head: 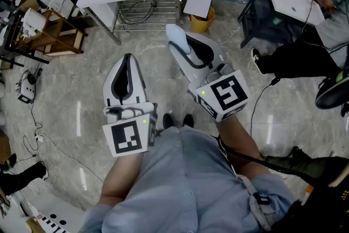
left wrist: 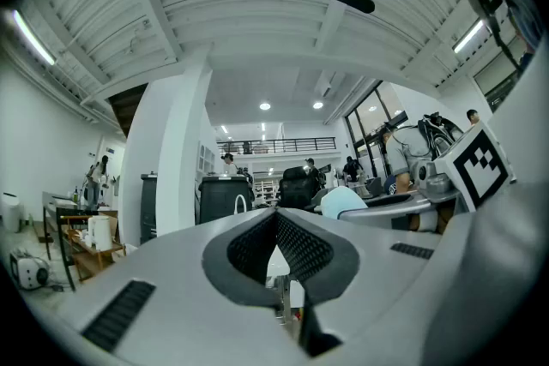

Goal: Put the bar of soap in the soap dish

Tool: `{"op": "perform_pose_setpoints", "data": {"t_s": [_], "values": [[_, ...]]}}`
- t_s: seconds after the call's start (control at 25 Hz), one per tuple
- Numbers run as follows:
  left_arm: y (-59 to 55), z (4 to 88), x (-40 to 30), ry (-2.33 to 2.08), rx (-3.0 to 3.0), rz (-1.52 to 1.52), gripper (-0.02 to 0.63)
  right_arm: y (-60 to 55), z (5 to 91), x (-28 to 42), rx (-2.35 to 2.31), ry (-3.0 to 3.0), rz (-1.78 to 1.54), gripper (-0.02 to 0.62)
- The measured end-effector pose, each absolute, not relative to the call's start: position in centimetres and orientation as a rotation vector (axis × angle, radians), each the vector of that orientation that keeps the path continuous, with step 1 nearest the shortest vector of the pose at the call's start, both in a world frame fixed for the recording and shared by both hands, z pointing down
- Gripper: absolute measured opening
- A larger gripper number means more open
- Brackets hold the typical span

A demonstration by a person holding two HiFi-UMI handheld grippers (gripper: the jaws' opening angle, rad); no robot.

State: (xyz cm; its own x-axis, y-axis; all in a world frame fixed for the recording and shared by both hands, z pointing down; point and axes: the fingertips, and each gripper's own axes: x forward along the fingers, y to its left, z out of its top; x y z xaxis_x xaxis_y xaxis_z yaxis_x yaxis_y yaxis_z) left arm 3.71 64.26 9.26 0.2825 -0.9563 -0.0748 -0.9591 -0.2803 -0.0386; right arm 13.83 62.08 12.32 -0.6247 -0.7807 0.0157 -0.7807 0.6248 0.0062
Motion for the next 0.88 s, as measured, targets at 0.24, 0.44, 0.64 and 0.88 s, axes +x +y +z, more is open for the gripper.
{"op": "perform_pose_setpoints", "data": {"t_s": [0.24,0.44,0.64,0.88], "values": [[64.3,9.6,4.3,1.835,-2.442,0.074,0.006,62.1,13.0,14.3,1.349,-2.82,0.005,0.117],[64.4,10.1,4.4,1.859,-2.449,0.024,0.006,62.3,13.0,14.5,1.342,-2.823,0.025,0.117],[64.2,10.8,5.5,1.853,-2.453,-0.002,0.006,62.2,13.1,15.6,1.339,-2.854,0.033,0.117],[63.6,11.2,6.7,1.884,-2.442,-0.015,0.006,61.9,13.0,16.7,1.292,-2.886,0.015,0.117]]}}
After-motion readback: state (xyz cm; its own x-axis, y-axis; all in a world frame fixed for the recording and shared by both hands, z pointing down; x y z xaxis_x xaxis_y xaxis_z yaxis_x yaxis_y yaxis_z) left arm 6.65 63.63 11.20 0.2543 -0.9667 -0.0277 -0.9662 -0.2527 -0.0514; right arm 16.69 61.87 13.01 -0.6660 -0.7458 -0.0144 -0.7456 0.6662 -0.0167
